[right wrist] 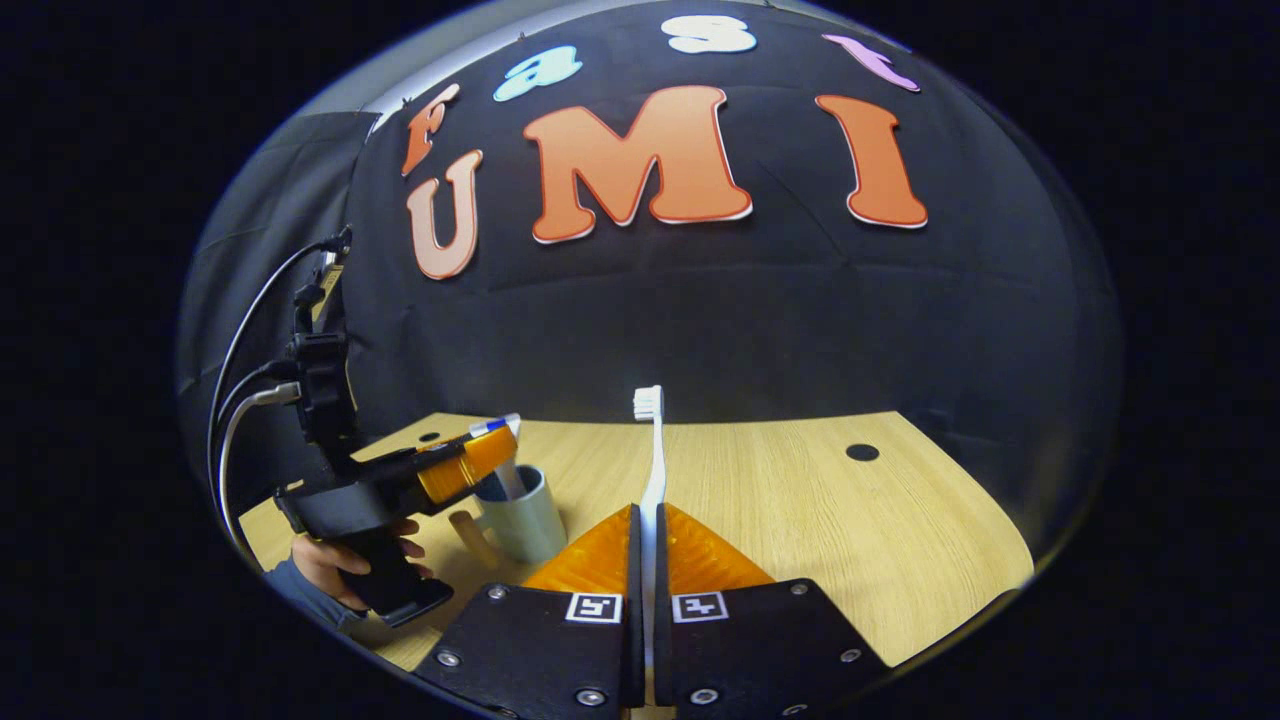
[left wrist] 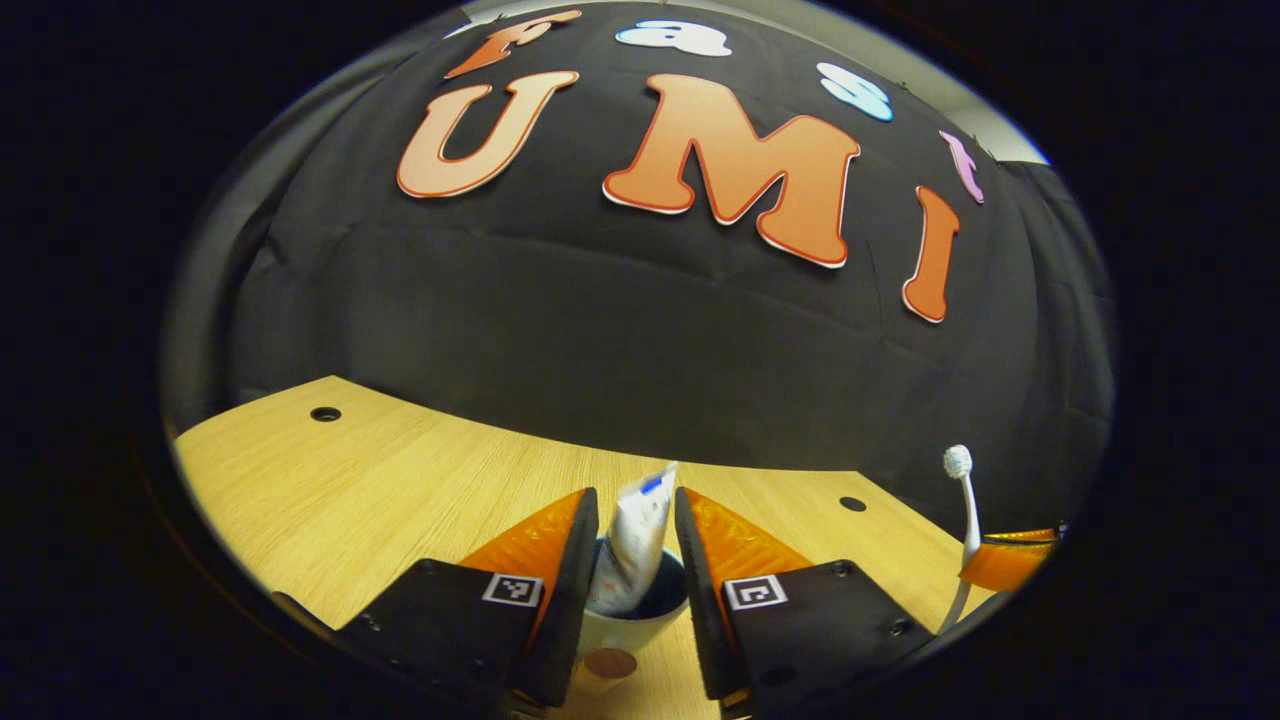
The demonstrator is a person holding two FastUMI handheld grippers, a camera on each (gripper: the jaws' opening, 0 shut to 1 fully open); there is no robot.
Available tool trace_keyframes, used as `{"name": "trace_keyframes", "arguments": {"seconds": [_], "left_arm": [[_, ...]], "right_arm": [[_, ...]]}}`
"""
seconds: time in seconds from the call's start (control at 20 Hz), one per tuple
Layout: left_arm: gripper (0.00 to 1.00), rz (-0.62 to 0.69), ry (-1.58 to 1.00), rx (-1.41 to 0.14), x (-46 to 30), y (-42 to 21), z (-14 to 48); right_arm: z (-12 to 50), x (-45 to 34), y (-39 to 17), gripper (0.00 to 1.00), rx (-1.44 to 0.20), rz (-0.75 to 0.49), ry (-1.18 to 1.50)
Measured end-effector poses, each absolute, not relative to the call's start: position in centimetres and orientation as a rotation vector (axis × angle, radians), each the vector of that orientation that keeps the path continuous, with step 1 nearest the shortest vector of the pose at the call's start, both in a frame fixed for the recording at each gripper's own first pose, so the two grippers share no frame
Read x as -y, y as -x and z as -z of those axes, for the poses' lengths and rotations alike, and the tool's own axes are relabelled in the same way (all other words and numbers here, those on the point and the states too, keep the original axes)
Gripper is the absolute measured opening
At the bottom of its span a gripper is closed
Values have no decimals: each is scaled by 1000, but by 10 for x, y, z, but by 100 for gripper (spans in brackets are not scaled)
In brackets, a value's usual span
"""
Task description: Put the toothbrush and toothpaste on the desktop into the cup, then pick up the cup and place it on the coaster on the desktop.
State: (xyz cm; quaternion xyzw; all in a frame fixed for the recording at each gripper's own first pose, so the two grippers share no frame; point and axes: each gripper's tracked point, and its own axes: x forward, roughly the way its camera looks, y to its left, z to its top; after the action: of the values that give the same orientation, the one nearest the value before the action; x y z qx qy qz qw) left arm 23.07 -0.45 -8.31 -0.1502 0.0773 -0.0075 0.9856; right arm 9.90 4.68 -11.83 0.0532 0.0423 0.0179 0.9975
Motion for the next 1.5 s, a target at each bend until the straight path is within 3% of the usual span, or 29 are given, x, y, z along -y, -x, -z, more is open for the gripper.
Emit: {"name": "trace_keyframes", "arguments": {"seconds": [0.15,0.25,0.55,0.8,1.5], "left_arm": [[66,19,273,-132,-9,-213,69],[82,13,252,-131,-21,-200,61],[96,-11,189,-135,-55,-158,54],[96,-55,150,-139,-83,-132,56],[96,-169,186,-218,-141,-106,100]], "right_arm": [[103,-66,-110,4,-39,-71,-93],[91,-79,-115,4,10,-101,-80],[70,-109,-138,4,85,-163,-82],[56,-131,-165,5,169,-202,-120],[70,-166,-230,5,198,-279,-243]]}}
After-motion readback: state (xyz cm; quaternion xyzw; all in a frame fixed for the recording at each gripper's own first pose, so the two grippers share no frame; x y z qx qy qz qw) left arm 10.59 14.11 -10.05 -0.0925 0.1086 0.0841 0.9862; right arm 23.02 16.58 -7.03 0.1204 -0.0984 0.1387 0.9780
